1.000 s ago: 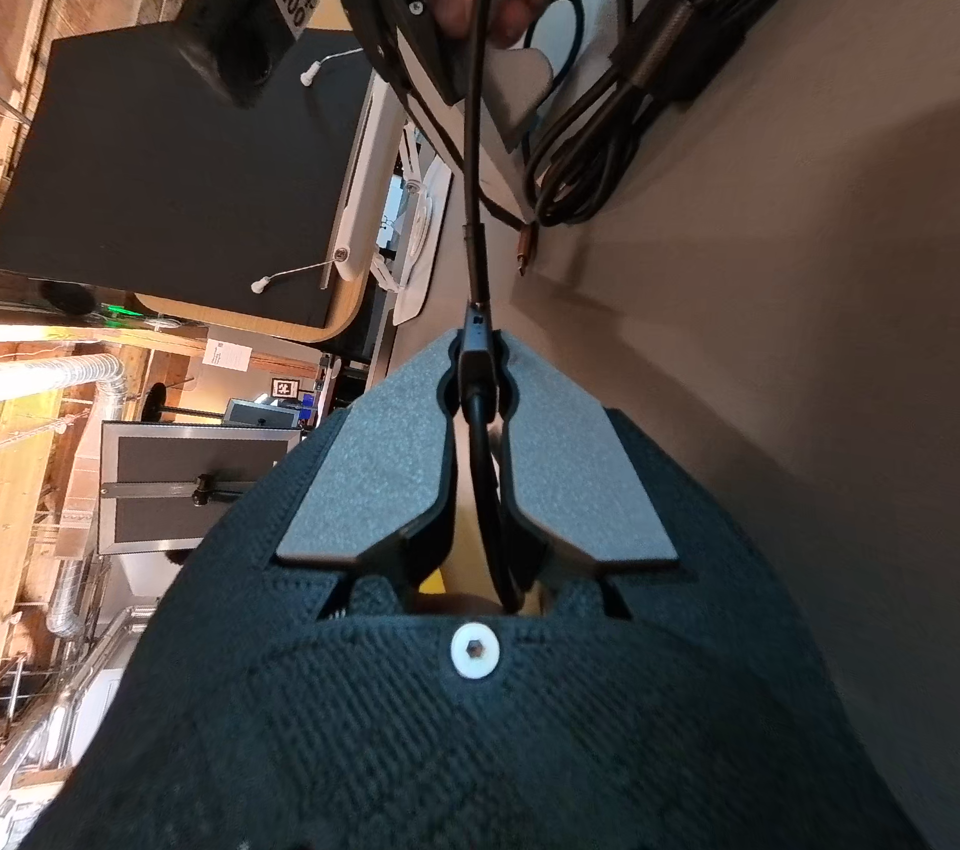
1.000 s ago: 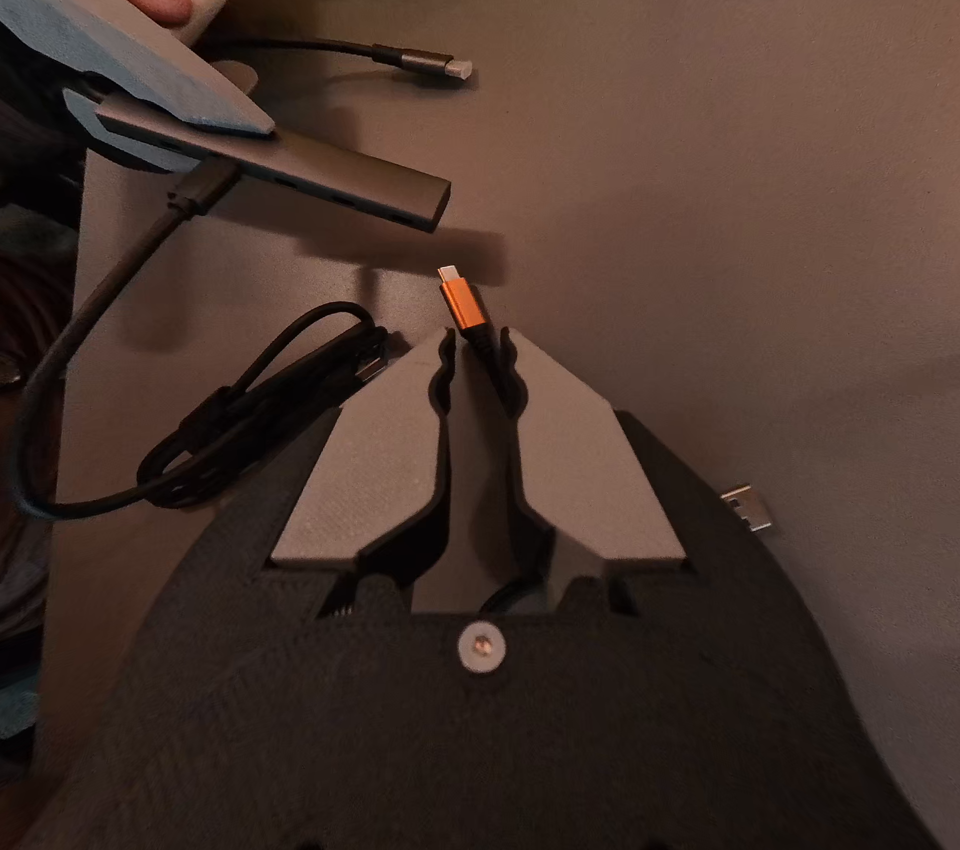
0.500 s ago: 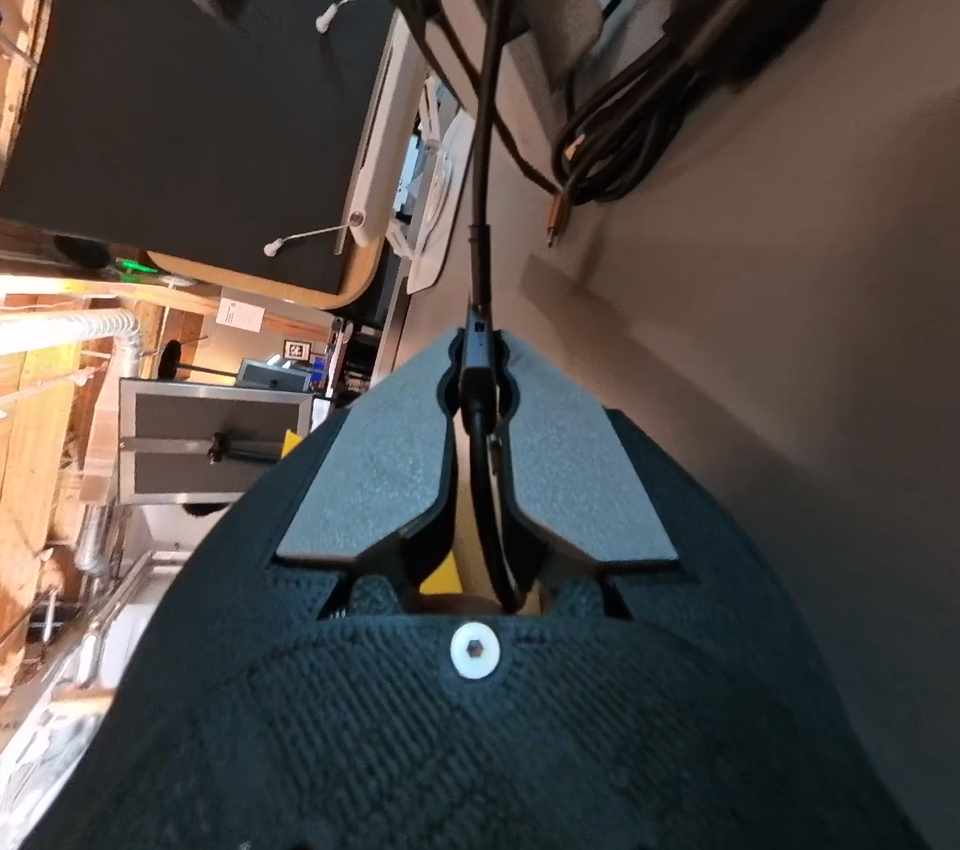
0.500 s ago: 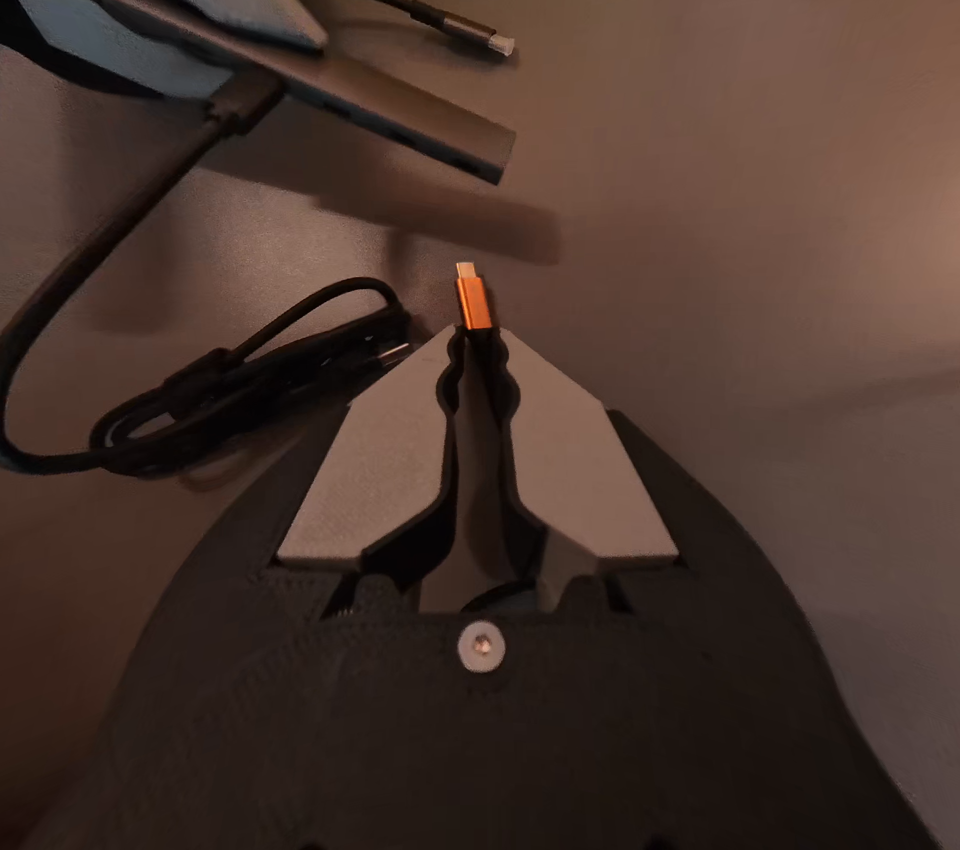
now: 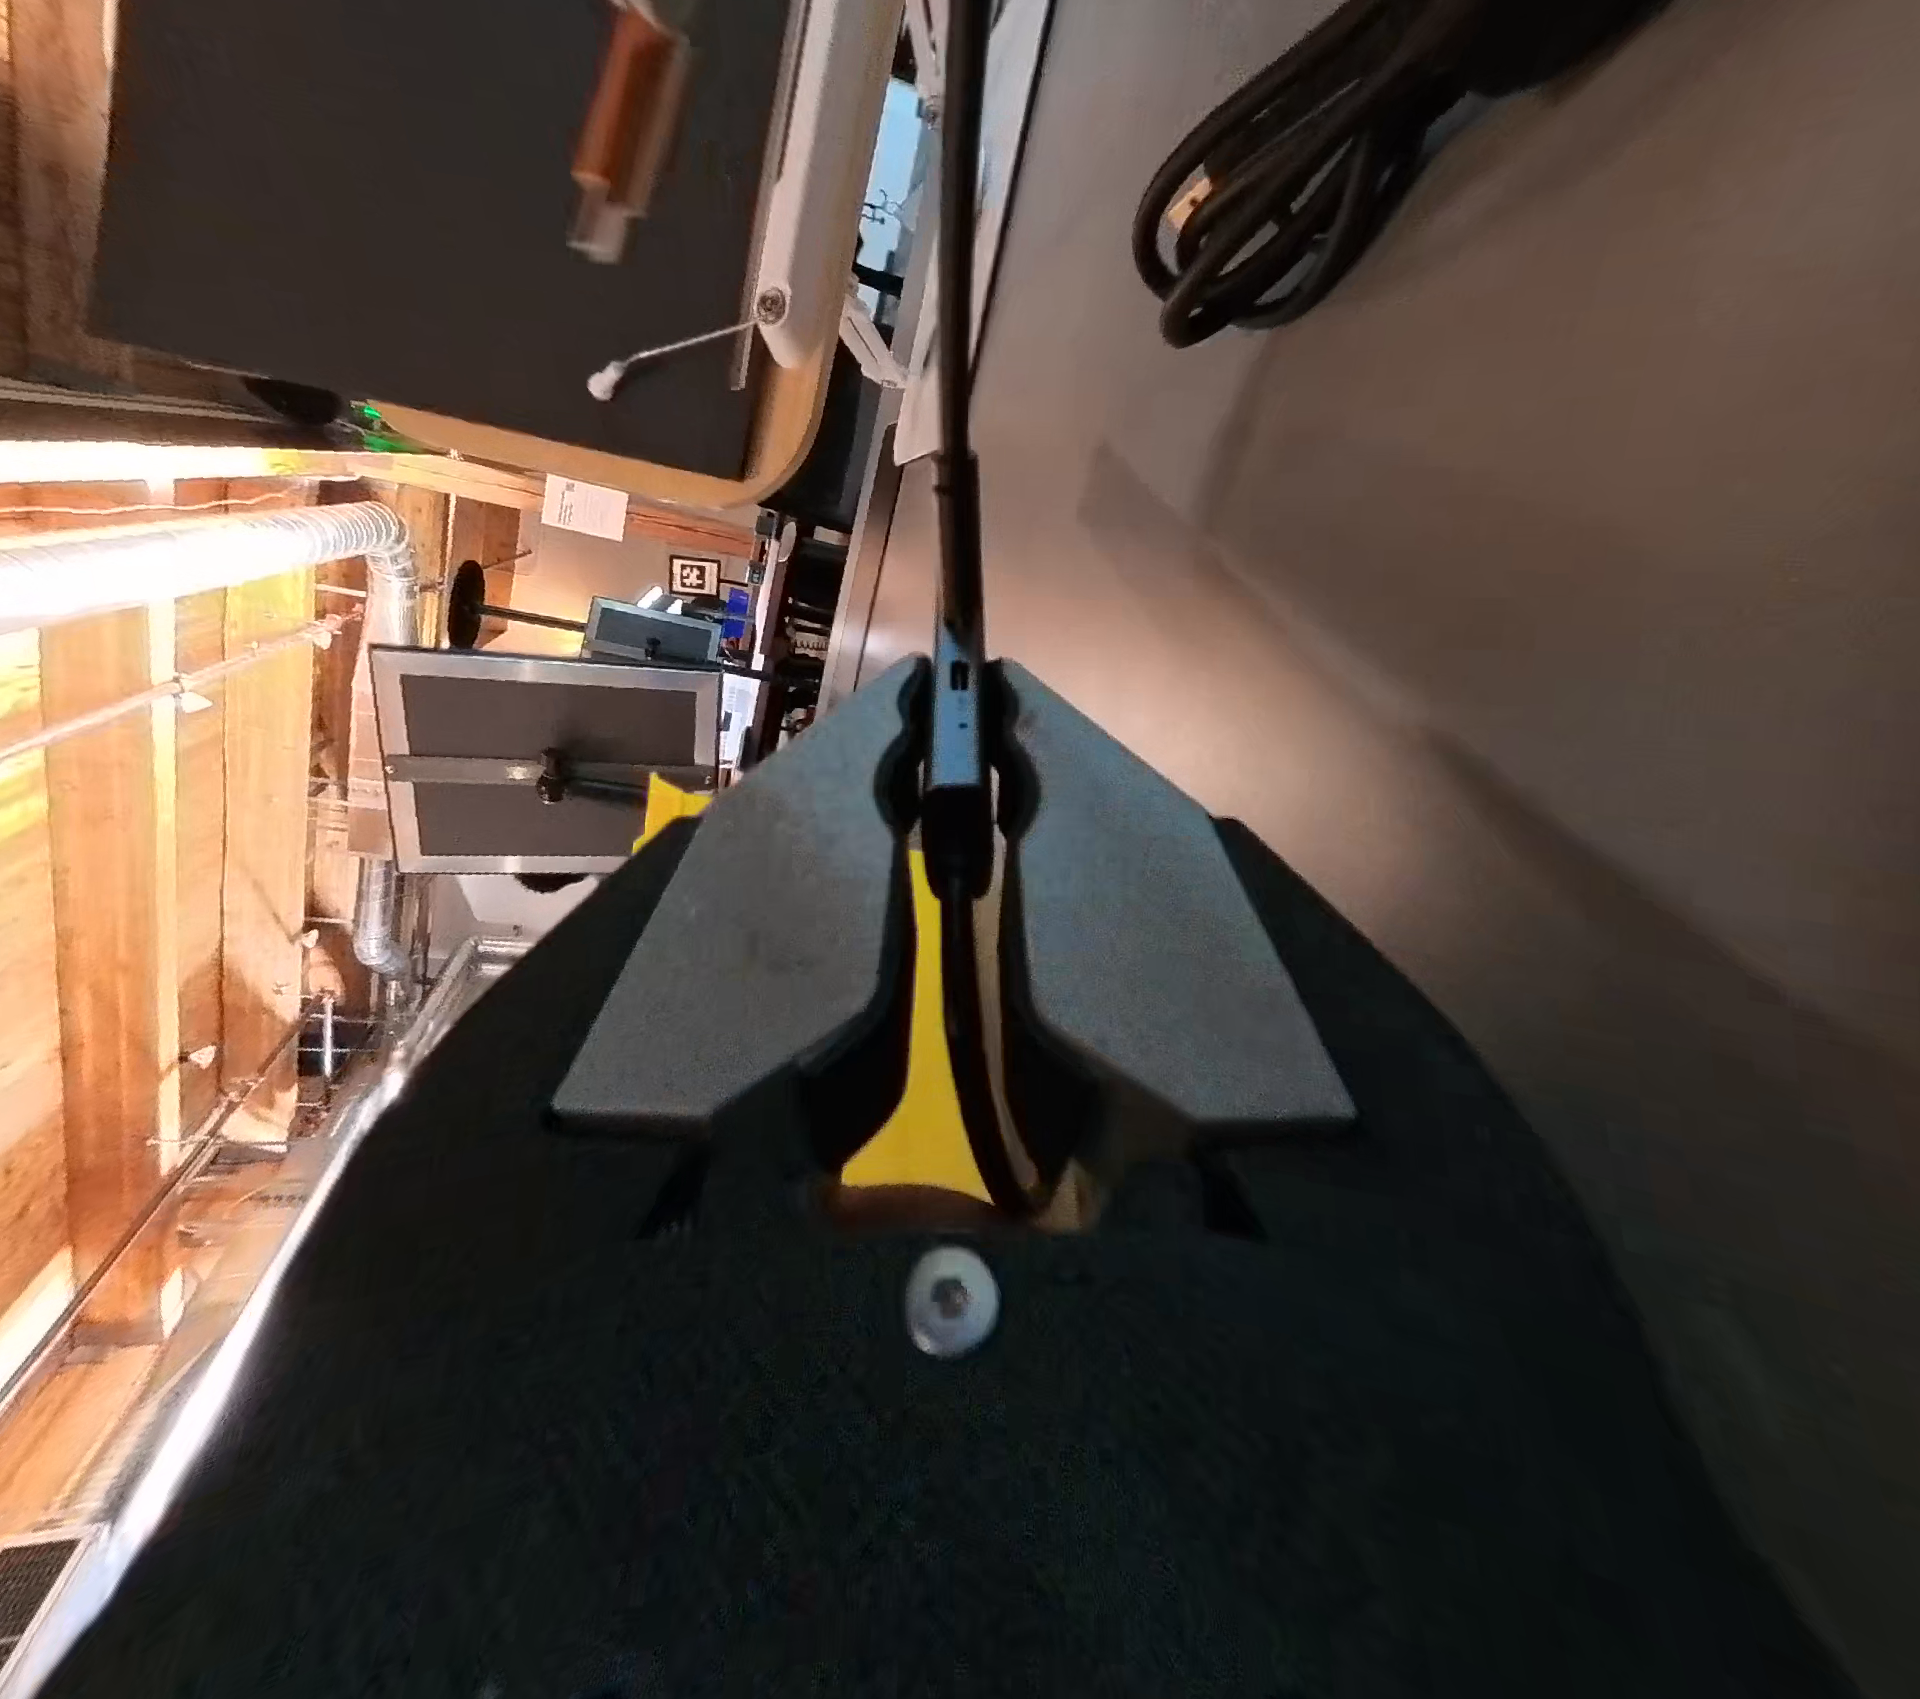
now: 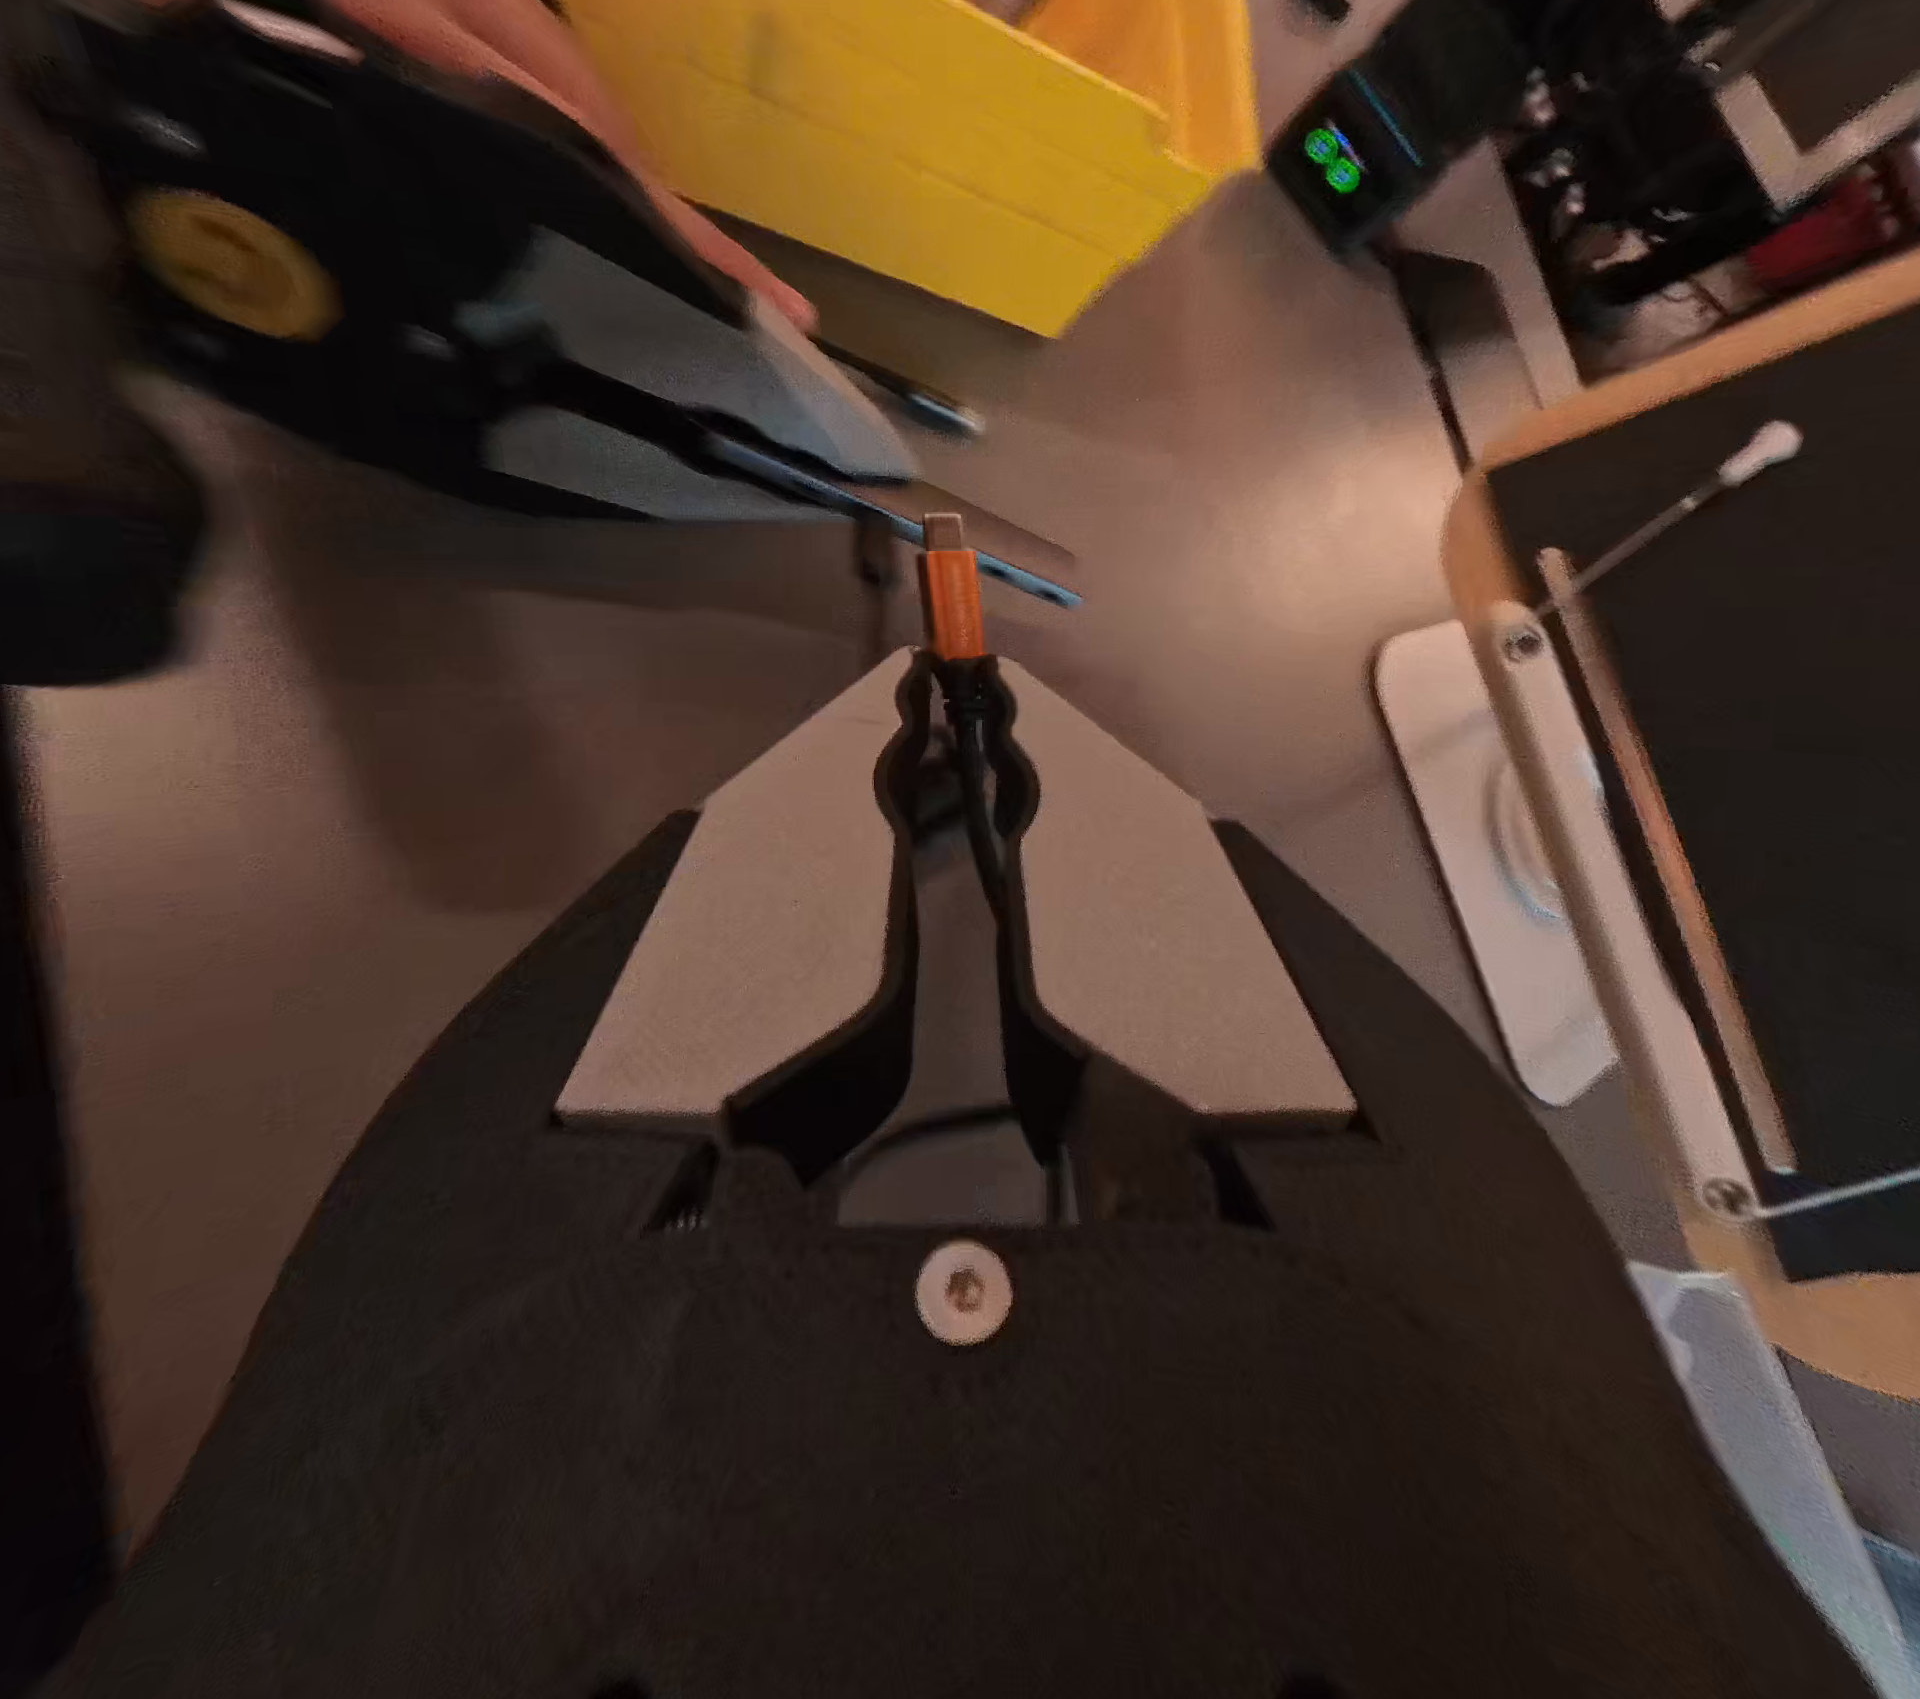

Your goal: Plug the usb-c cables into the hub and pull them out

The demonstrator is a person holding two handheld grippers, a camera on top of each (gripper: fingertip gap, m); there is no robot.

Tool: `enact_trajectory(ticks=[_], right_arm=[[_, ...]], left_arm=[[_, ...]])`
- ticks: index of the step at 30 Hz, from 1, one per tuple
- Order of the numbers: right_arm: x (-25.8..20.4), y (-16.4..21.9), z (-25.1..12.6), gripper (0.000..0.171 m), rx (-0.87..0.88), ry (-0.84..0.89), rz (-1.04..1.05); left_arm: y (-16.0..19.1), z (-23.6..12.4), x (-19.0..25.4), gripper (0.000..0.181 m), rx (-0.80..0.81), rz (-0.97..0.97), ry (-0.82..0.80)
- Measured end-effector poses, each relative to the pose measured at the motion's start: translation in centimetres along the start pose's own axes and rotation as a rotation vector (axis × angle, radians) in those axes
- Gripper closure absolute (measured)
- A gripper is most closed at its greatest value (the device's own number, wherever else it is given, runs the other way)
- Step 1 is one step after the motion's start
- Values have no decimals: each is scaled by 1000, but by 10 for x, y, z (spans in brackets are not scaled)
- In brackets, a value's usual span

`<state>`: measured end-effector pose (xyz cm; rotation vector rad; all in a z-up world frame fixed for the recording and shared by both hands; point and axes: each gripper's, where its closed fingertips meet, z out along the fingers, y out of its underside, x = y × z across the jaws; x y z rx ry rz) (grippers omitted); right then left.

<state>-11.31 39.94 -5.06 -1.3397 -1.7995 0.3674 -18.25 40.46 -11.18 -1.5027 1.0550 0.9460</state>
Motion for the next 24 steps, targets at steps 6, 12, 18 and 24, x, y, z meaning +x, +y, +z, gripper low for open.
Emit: enact_trajectory(ticks=[6,12,18,24], right_arm=[[-56,-18,-10,166,-99,-49,-30],[-46,21,22,166,-181,2,89],[-37,34,25,170,-186,-12,90],[-37,34,19,171,-169,53,-93]], left_arm=[[-6,-1,1,174,27,-17,8],[-27,-15,2,174,172,-46,21],[-45,-26,-5,175,257,-20,-31],[-42,-20,7,174,238,-68,52]])
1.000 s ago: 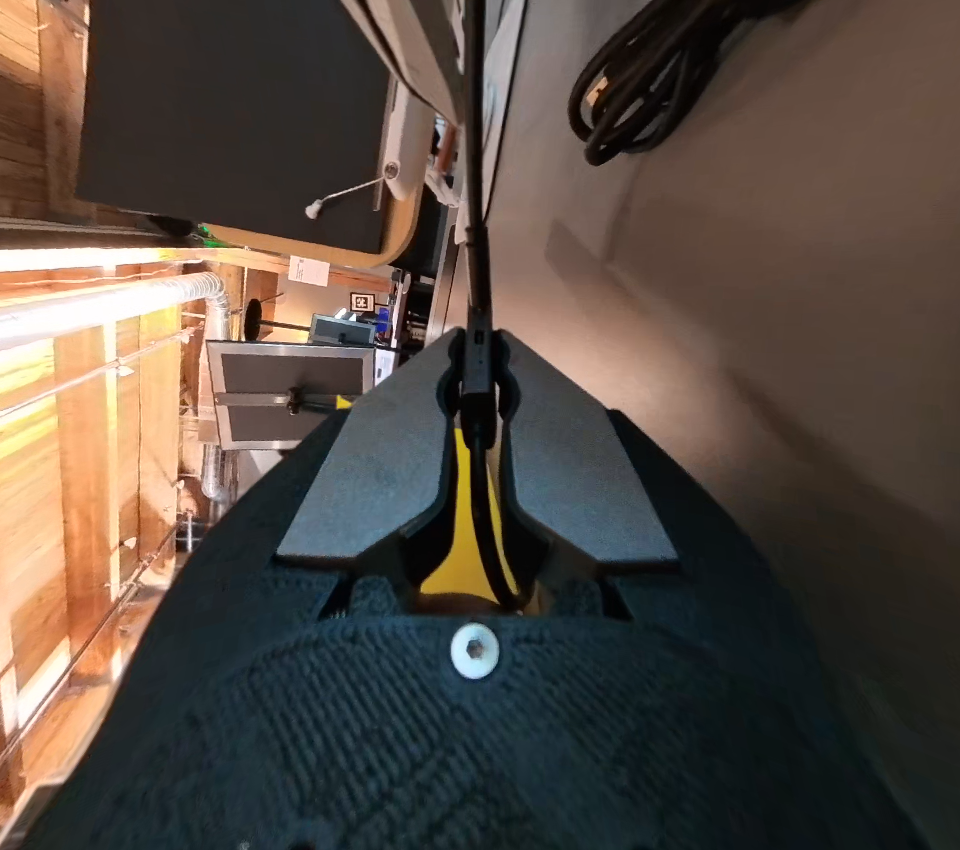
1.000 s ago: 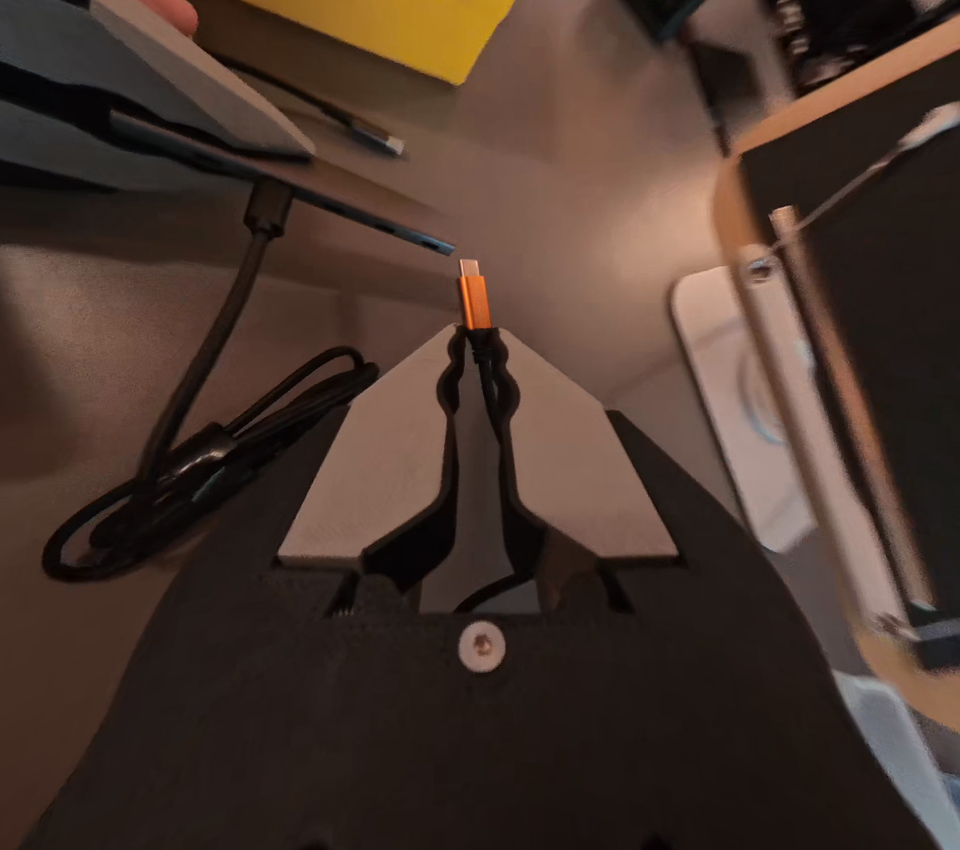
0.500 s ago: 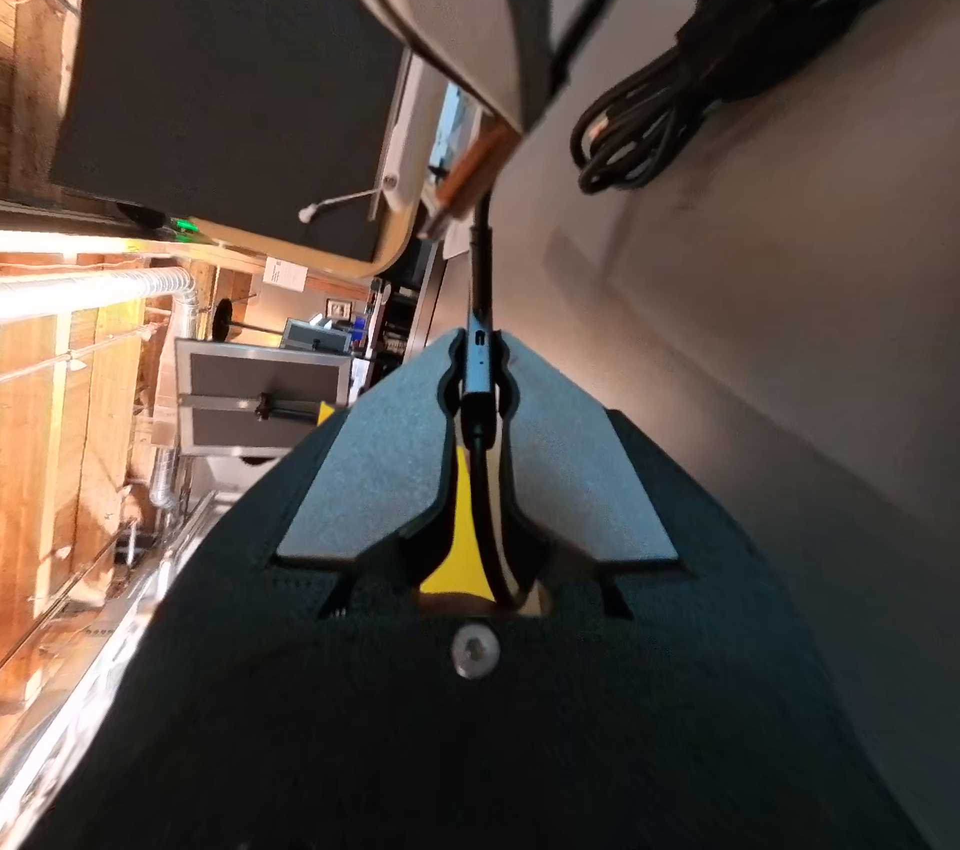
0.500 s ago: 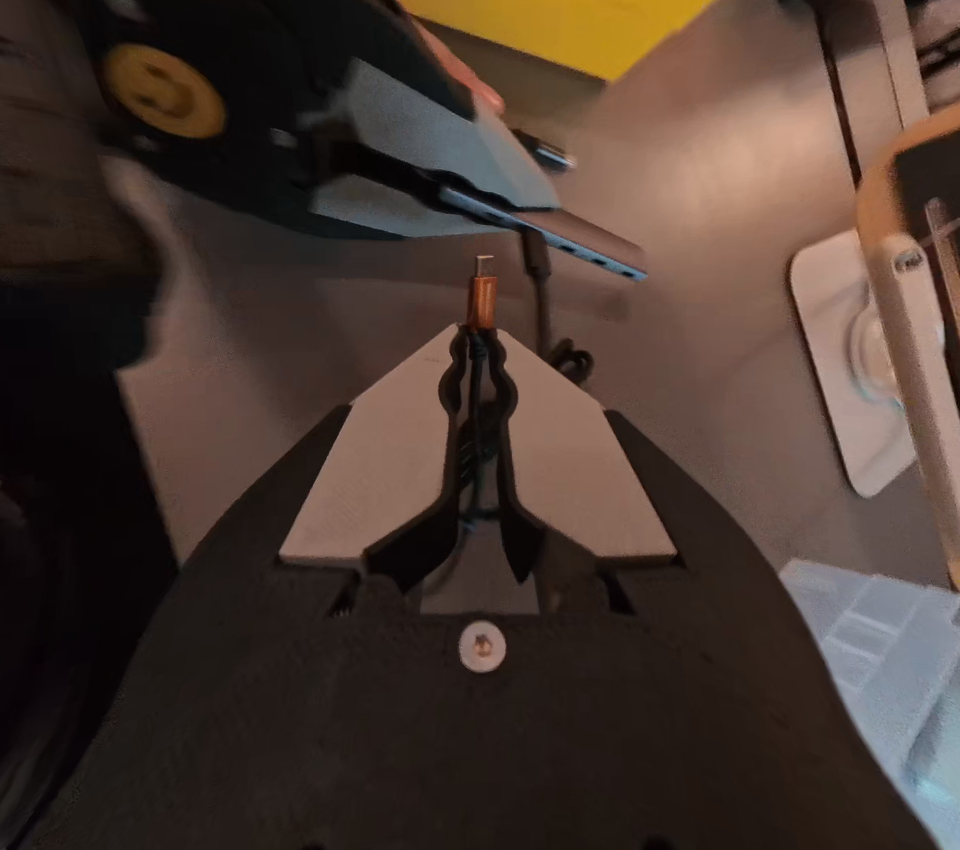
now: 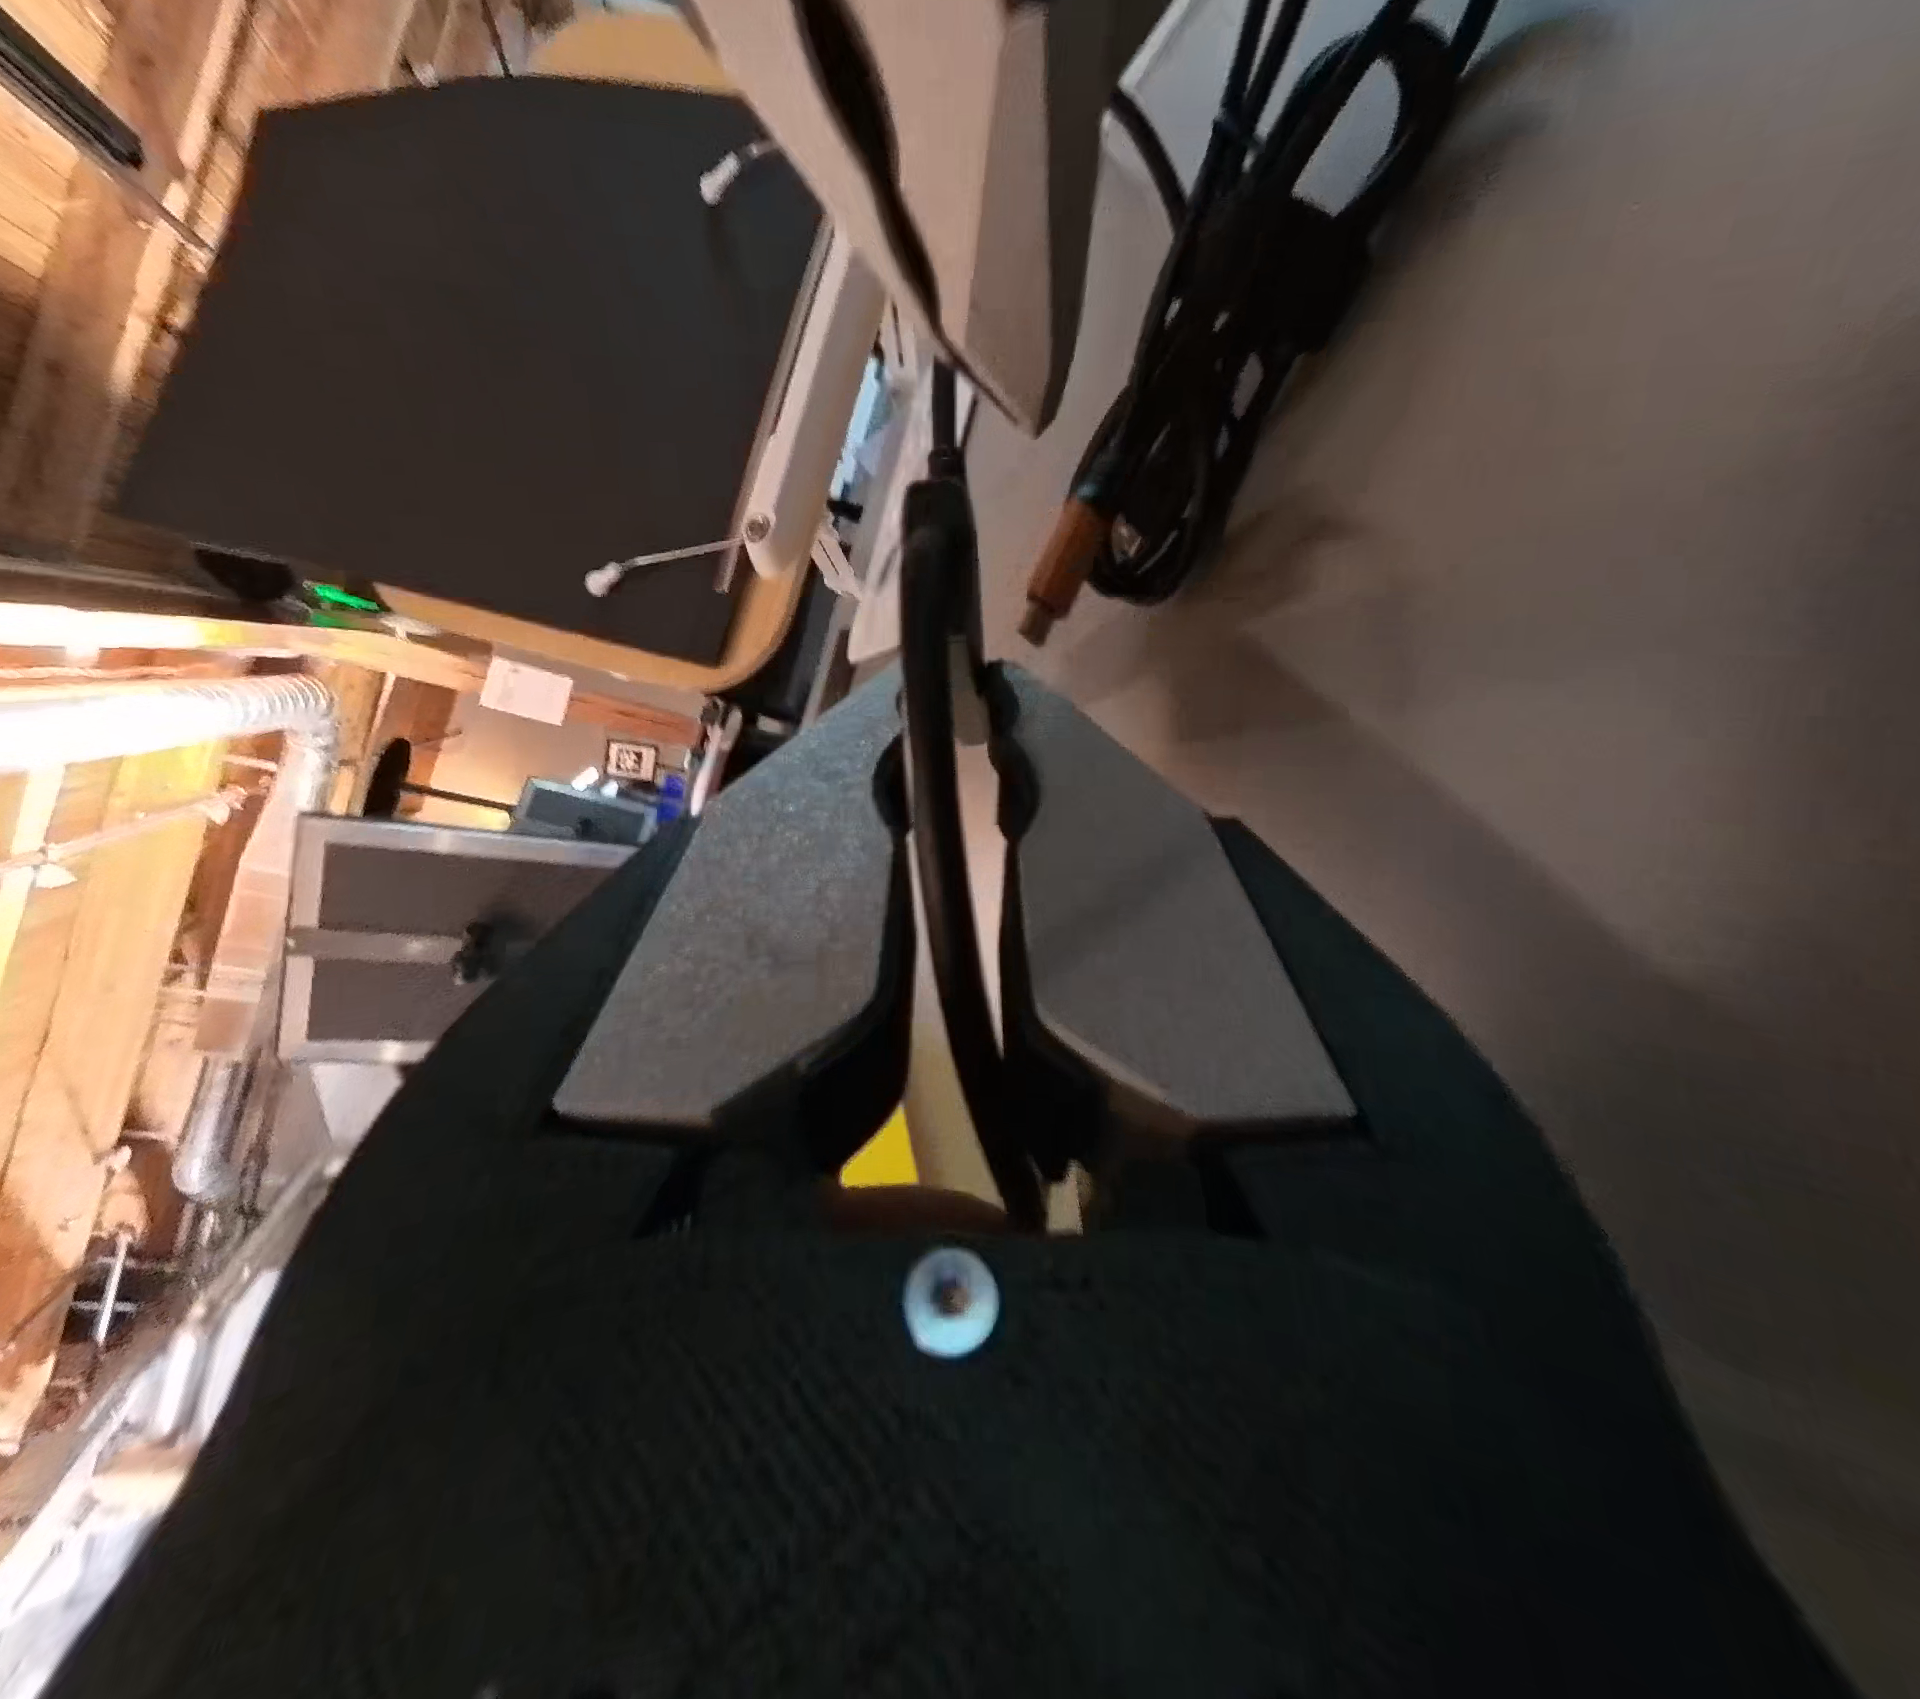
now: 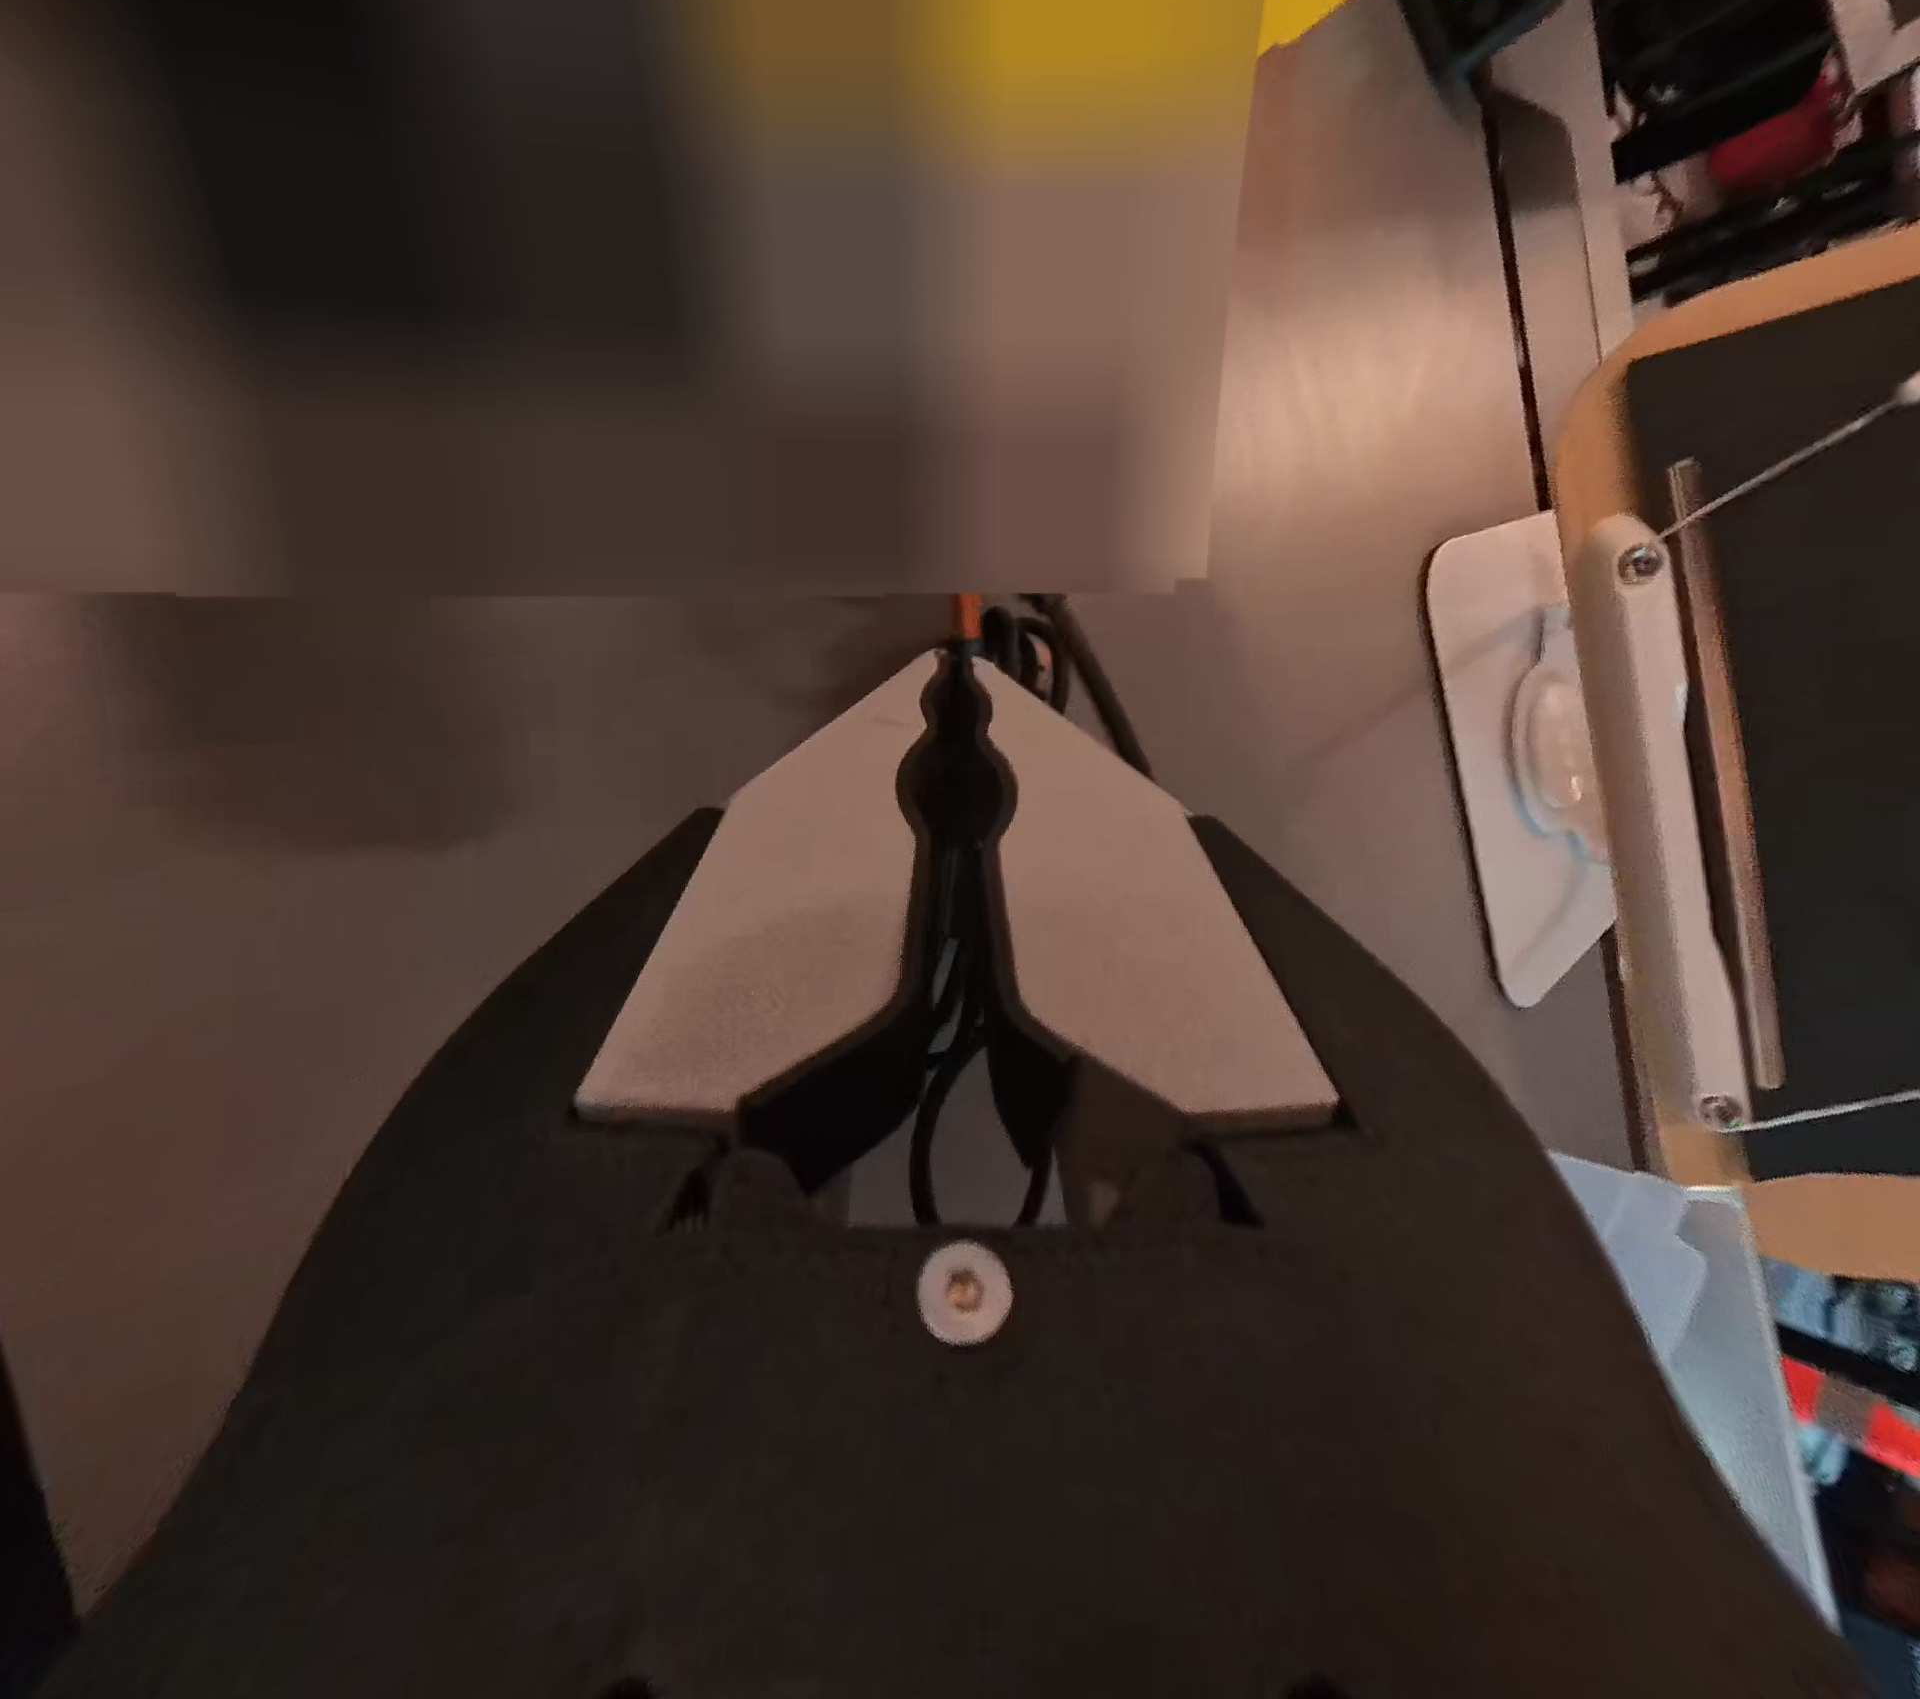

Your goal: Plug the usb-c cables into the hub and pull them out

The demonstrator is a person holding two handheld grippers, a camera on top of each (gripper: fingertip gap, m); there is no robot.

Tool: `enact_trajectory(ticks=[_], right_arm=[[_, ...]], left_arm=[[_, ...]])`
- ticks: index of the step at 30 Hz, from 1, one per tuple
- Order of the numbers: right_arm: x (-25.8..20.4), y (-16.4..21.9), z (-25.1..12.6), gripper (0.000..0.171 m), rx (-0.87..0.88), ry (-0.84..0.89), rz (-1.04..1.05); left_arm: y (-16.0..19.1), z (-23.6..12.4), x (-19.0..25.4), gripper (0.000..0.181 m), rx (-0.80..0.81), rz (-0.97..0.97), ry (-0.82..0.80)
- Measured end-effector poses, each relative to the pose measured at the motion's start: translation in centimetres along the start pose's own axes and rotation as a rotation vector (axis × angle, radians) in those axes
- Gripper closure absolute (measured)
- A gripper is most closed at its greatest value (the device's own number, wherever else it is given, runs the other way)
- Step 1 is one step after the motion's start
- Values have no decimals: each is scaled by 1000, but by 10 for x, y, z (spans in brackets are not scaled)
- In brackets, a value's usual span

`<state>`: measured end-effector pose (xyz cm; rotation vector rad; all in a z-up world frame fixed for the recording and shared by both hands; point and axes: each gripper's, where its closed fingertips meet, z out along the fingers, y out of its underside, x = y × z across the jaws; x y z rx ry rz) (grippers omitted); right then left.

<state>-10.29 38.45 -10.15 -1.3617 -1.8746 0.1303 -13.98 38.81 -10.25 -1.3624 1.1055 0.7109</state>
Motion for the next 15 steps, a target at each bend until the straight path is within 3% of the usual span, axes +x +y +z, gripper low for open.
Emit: enact_trajectory(ticks=[4,7,10,12,15], right_arm=[[-6,24,7,171,-53,49,-62],[-8,37,10,171,-28,23,33],[-6,16,-6,171,145,-59,170],[2,2,-17,157,234,-69,205],[3,0,-11,148,232,-84,167]], left_arm=[[17,5,-3,175,-77,-64,8],[28,7,-5,175,-116,-105,13],[26,7,-4,175,-108,-102,16],[23,7,-3,175,-97,-90,16],[22,7,-2,174,-98,-74,16]])
